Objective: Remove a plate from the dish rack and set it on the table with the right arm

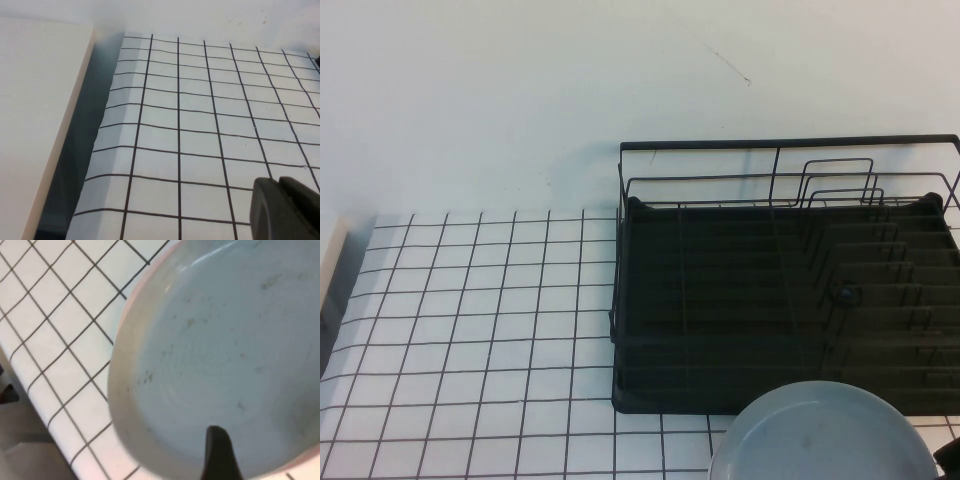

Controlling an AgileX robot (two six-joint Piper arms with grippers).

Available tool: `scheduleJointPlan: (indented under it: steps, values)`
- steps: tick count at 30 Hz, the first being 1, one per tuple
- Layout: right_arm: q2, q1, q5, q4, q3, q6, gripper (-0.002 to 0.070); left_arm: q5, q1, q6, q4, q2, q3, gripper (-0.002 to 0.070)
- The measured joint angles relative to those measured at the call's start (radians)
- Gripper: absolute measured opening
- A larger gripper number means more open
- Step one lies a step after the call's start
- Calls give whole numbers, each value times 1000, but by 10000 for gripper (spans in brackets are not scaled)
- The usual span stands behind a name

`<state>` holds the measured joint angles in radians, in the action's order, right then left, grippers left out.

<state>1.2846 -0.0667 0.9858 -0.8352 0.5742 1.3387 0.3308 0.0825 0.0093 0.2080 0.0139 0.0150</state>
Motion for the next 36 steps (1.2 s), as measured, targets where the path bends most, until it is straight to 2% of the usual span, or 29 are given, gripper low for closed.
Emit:
scheduleJointPlan:
  steps: [4, 6, 10, 13, 16, 25, 31, 36]
  values:
    - [0, 0, 123, 101, 122, -138, 403, 0, 0, 0, 0, 0, 0, -3]
    - [0, 0, 178, 129, 182, -199, 372, 0, 0, 0, 0, 0, 0, -3]
    - [-29, 0, 200, 154, 294, -288, 244, 0, 0, 0, 0, 0, 0, -3]
    - [-119, 0, 206, 147, 334, -313, 88, 0, 0, 0, 0, 0, 0, -3]
    - [-277, 0, 220, 115, 341, -310, 27, 0, 0, 0, 0, 0, 0, -3]
    - [-737, 0, 175, 89, 342, -356, 6, 0, 0, 0, 0, 0, 0, -3]
    - [-878, 0, 190, 78, 342, -397, 5, 0, 0, 0, 0, 0, 0, -3]
    - [-897, 0, 254, 23, 343, -427, 4, 0, 0, 0, 0, 0, 0, -3]
